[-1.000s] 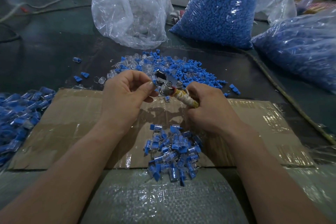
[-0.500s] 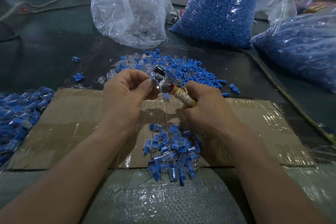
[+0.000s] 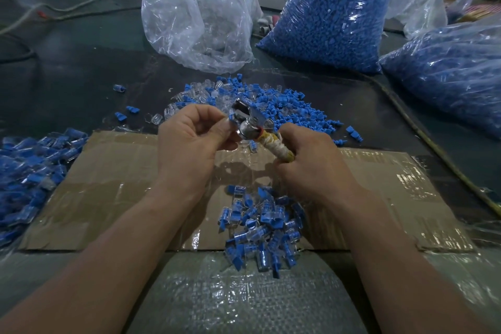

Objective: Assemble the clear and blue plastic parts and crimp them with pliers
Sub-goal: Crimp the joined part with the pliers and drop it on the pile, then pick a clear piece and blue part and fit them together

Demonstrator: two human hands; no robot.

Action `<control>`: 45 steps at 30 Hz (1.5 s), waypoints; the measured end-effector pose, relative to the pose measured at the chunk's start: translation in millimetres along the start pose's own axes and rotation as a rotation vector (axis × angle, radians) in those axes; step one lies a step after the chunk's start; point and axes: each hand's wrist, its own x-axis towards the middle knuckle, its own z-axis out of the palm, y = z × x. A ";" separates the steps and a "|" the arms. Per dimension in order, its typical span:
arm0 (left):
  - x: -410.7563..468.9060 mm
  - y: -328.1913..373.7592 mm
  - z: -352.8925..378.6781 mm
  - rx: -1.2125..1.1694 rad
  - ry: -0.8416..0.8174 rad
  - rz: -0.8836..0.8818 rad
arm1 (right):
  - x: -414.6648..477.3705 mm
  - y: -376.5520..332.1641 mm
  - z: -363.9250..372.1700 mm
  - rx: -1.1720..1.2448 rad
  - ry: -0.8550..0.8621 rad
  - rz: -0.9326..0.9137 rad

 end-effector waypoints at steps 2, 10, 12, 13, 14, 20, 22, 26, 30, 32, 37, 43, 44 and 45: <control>0.6 -0.7 0.3 -0.006 -0.016 -0.008 | 1.0 3.7 -1.4 0.002 -0.001 -0.010; 5.8 6.0 -12.6 0.005 -0.097 -0.080 | 5.6 28.3 -14.8 0.022 0.041 0.109; 1.1 8.9 -12.1 0.041 -0.270 -0.124 | 5.9 35.0 -19.4 0.000 0.037 0.163; -1.3 9.1 -10.9 0.071 -0.345 -0.132 | 5.9 37.7 -21.1 -0.014 0.021 0.190; -3.3 9.6 -9.3 0.100 -0.403 -0.137 | 5.9 40.1 -22.4 -0.026 -0.003 0.217; -7.2 9.3 -6.1 0.195 -0.747 -0.162 | 6.5 42.2 -25.4 -0.094 -0.158 0.288; -9.0 9.6 -4.8 0.204 -0.776 -0.128 | 6.6 40.1 -24.6 -0.099 -0.189 0.286; -8.2 5.9 -2.3 0.188 -0.494 -0.069 | 7.5 36.9 -23.6 -0.089 -0.232 0.282; 8.8 -3.8 -11.3 0.395 -0.066 -0.001 | 7.1 36.8 -25.2 -0.121 -0.265 0.273; 14.3 -6.6 -15.5 0.561 0.000 0.031 | 5.9 36.9 -26.1 -0.119 -0.278 0.266; 13.6 -11.8 -14.6 0.864 -0.063 0.097 | 3.8 39.1 -30.7 -0.093 -0.347 0.263; 16.9 -20.0 -14.0 1.151 -0.236 0.103 | 2.6 45.6 -34.3 -0.103 -0.362 0.246; 18.2 -22.6 -14.4 1.214 -0.263 0.103 | 2.0 46.7 -35.6 -0.091 -0.368 0.246; 19.4 -24.9 -15.0 1.261 -0.287 0.112 | 1.1 47.0 -37.4 -0.063 -0.374 0.253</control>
